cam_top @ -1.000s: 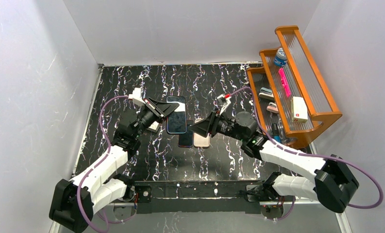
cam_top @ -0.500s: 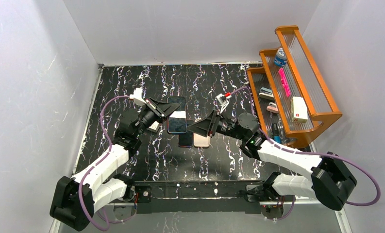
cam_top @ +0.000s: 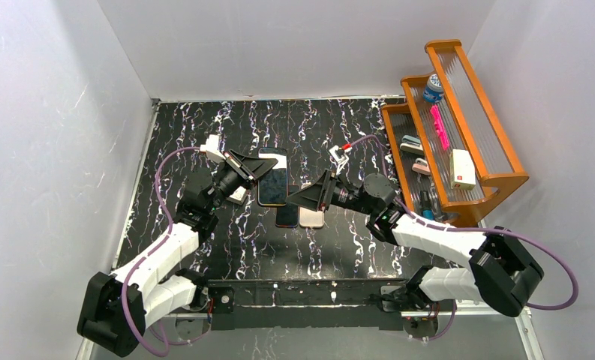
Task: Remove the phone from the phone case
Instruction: Remove the phone case from the phone.
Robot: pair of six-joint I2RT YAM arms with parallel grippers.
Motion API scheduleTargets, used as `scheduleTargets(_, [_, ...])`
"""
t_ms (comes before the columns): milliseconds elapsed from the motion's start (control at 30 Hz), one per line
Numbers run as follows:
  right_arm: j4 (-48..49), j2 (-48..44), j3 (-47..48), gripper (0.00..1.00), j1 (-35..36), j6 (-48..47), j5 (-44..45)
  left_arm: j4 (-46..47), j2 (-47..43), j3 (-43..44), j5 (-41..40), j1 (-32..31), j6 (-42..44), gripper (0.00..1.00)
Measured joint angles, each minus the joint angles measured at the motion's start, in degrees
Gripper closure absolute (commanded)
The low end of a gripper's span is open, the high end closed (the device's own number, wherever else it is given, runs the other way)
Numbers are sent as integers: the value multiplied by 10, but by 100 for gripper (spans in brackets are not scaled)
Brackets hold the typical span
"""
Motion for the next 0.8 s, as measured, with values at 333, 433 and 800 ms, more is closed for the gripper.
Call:
scheduleTargets(333, [14, 12, 0, 49, 0, 0, -10, 5, 0, 0, -12, -17, 5, 100])
scheduleTargets(433, [21, 24, 1, 48, 1, 1, -18, 9, 4, 0, -25, -38, 6, 100])
scheduleTargets(800, [53, 44, 0, 48, 2, 1, -24, 35, 13, -8, -54, -62, 1, 100])
